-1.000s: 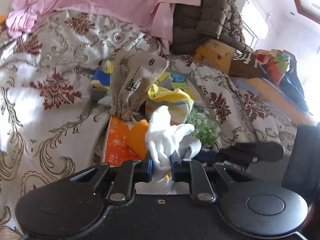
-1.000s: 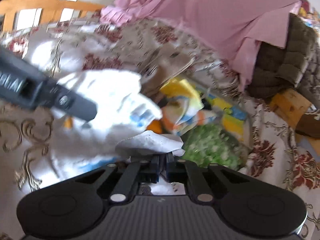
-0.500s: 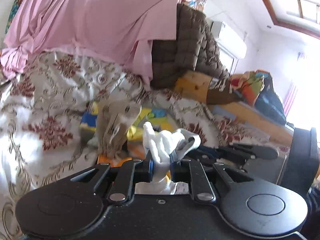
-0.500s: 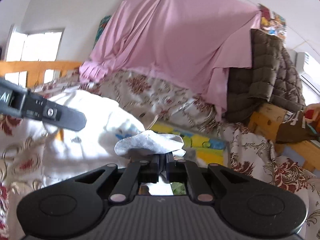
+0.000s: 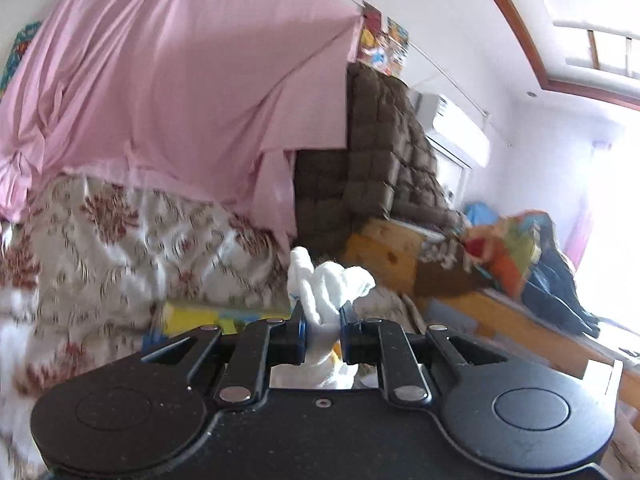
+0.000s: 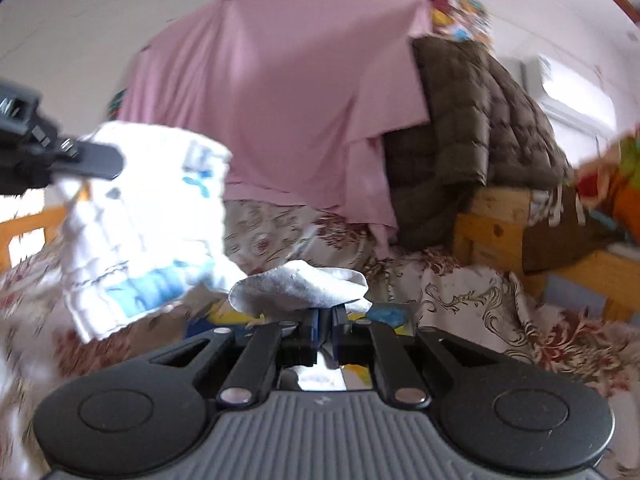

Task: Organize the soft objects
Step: 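Lift and carry the glove and cloth in both tools over the frog-painted tray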

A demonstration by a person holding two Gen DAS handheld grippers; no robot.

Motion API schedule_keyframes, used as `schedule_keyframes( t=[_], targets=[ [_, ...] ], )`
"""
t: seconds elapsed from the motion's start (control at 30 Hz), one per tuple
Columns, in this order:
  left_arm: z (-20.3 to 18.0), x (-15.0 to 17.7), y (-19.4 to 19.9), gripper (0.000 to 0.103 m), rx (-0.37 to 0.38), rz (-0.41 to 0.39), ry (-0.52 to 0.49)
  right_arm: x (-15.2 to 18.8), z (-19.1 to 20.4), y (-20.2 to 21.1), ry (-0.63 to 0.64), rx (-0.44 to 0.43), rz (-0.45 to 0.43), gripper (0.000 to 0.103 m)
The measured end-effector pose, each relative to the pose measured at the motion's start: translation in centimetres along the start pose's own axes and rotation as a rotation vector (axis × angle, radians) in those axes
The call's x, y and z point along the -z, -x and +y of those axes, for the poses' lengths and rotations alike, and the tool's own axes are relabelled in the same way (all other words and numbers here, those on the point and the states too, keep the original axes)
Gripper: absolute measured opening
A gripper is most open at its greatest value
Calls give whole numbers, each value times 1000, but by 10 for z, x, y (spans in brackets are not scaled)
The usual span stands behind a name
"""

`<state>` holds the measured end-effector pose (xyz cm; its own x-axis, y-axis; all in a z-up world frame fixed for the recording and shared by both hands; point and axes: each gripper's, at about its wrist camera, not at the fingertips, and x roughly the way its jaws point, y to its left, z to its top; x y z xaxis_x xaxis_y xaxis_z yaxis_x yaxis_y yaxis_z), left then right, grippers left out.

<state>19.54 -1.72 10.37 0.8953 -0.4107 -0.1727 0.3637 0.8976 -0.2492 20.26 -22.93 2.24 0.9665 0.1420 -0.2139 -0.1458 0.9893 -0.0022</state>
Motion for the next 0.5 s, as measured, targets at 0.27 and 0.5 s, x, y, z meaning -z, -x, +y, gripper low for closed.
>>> schedule_keyframes(
  t=[0.27, 0.5],
  targets=[
    [17, -17, -108, 16, -83, 38, 49, 0, -31, -81, -99, -31, 52, 7],
    [31, -5, -189, 16, -122, 129, 109, 12, -62, -118, -174, -75, 150, 7]
  ],
)
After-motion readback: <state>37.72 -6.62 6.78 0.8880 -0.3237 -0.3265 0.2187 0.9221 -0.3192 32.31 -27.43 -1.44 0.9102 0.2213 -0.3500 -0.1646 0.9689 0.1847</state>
